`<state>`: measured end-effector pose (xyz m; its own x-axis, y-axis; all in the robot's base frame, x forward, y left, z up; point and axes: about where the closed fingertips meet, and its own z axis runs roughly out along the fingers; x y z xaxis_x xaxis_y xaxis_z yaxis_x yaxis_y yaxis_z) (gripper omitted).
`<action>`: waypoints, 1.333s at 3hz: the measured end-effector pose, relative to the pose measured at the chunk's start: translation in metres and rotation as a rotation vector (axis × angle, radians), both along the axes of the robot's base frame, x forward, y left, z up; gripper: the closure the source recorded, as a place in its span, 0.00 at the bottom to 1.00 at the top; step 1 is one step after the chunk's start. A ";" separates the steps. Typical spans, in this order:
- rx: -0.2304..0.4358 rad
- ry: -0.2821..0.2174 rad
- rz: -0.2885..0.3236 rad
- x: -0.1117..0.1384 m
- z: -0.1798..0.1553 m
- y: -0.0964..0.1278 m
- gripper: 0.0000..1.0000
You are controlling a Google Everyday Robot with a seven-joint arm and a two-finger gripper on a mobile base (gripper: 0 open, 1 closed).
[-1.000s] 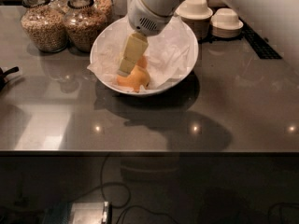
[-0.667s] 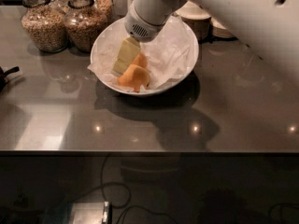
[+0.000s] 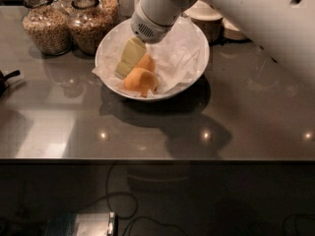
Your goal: Pick orange from white bowl
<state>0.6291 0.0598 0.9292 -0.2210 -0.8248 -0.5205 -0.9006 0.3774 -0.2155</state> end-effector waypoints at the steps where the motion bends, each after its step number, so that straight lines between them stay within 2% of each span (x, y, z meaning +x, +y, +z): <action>1: -0.001 0.039 -0.088 -0.007 -0.006 -0.012 0.00; 2: -0.018 0.070 -0.253 -0.026 -0.012 -0.039 0.00; 3: -0.021 0.089 -0.329 -0.039 -0.017 -0.049 0.00; 4: -0.020 0.092 -0.333 -0.039 -0.018 -0.049 0.19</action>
Offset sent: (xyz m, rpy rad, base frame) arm -0.0565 -0.0778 -0.0196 -0.0318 0.1236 -0.4984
